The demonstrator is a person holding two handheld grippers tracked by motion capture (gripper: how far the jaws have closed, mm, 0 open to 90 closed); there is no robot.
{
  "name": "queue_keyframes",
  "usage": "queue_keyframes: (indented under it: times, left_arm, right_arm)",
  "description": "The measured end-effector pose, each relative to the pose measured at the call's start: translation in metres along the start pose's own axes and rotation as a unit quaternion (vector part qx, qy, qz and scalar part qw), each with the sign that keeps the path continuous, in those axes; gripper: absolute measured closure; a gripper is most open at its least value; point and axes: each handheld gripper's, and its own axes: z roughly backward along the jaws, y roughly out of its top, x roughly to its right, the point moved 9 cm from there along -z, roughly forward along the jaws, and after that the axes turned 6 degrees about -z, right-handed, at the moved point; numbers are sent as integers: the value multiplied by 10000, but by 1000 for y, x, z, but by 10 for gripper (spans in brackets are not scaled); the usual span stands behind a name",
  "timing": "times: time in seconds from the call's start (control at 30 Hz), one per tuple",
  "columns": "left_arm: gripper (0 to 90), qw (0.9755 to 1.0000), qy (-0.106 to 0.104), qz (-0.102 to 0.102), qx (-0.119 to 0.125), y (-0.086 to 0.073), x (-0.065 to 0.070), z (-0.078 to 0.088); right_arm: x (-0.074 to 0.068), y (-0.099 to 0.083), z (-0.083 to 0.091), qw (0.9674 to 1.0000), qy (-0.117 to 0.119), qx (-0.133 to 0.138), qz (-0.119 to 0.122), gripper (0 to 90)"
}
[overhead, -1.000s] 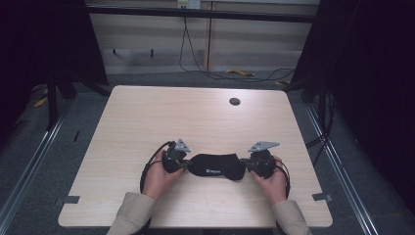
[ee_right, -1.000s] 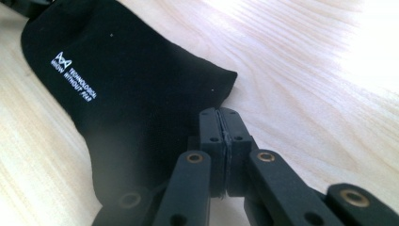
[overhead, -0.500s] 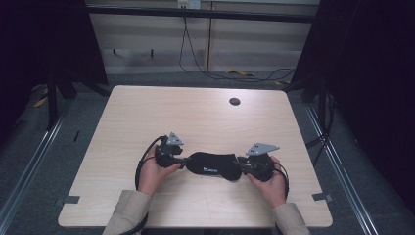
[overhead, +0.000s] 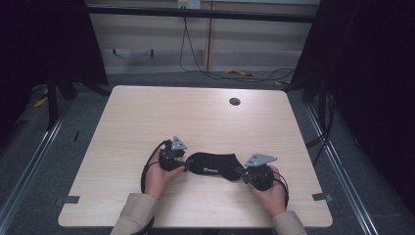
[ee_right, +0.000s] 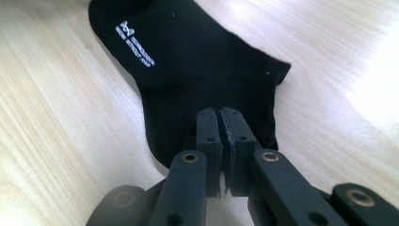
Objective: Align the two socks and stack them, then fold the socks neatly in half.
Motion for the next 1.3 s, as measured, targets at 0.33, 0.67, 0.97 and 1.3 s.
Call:
queue_keyframes:
  times: [0.33, 0.67, 0.97, 1.3]
  left_arm:
    - [547, 9996, -212, 152, -80, -1, 2, 0]
    - [832, 9981, -567, 202, -122, 1, 12, 1]
    - [866, 9976, -606, 302, -153, 2, 10, 2]
    - [868, 9967, -724, 340, 131, 20, 4, 23]
  right_arm:
    - [-1, -1, -1, 10000, -28, 19, 1, 868]
    - [-1, 0, -3, 10000, 2, 35, -27, 872]
    - [-1, 1, -3, 9999, 60, 65, -81, 879]
    - [-5, 8, -4, 9997, 170, 118, -96, 885]
